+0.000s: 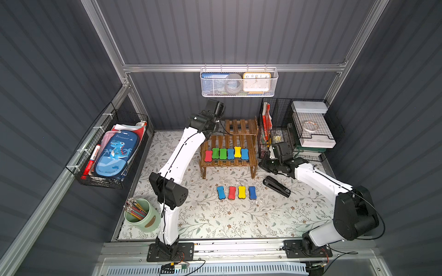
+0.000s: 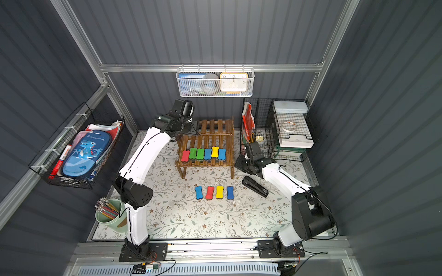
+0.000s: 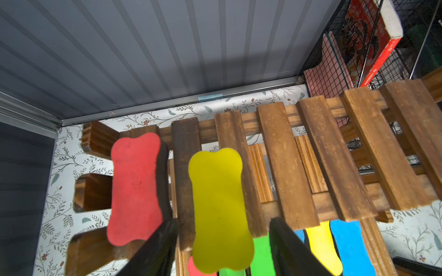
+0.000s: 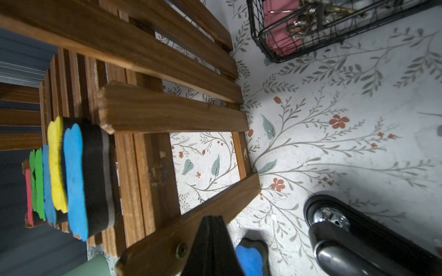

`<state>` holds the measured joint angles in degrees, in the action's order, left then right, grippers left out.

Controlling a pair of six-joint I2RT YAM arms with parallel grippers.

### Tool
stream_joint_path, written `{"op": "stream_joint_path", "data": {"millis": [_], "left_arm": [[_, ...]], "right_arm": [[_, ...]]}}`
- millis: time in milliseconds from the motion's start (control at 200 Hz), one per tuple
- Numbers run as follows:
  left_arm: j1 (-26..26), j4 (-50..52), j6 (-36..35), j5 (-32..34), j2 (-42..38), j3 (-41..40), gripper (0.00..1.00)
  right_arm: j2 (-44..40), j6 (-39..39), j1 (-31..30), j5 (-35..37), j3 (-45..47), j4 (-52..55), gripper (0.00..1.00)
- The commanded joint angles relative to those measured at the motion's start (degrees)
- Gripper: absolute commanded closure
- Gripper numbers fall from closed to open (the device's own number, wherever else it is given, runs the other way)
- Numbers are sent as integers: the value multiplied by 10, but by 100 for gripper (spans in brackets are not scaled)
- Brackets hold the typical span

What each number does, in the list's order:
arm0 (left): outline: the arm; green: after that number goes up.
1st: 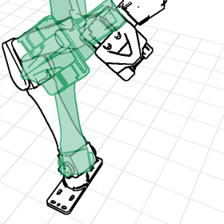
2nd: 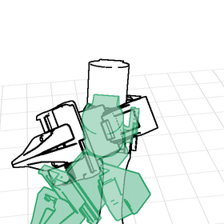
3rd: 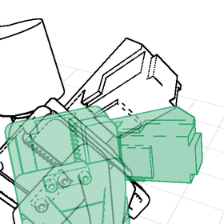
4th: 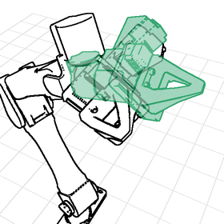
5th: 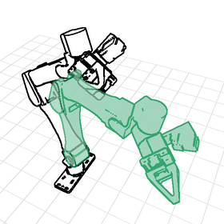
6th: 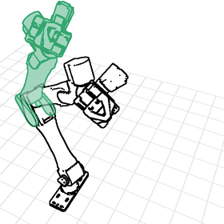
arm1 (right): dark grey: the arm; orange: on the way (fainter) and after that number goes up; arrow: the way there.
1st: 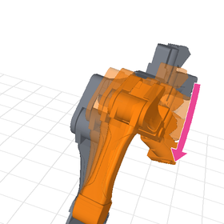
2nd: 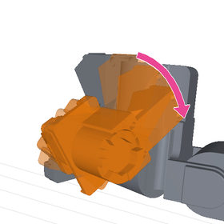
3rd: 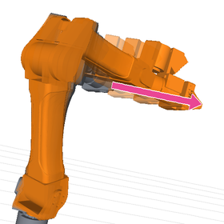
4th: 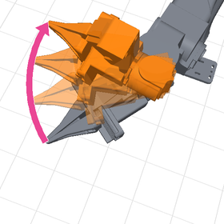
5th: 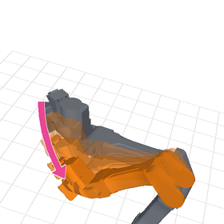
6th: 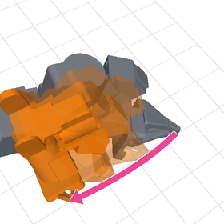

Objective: Remove the whiteboard erasers from the shelf
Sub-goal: Pick up the whiteboard eraser from the shelf.

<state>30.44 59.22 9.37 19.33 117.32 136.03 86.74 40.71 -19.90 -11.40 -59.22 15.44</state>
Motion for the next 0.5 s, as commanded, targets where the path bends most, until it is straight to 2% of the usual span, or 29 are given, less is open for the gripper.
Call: {"op": "stream_joint_path", "data": {"millis": [0, 180, 315, 495], "left_arm": [[-3, 11, -10, 3, 18, 6, 35], [-3, 5, -9, 5, 24, -2, 46], [-3, -4, -8, 12, 17, -12, 60], [-3, -18, 1, 20, 0, -11, 64]], "right_arm": [[3, 2, 3, 1, 8, -4, 95], [6, 3, 3, -1, 8, -5, 95], [7, 4, 3, -1, 9, -4, 95], [8, 6, 3, -3, 9, -6, 95]]}}
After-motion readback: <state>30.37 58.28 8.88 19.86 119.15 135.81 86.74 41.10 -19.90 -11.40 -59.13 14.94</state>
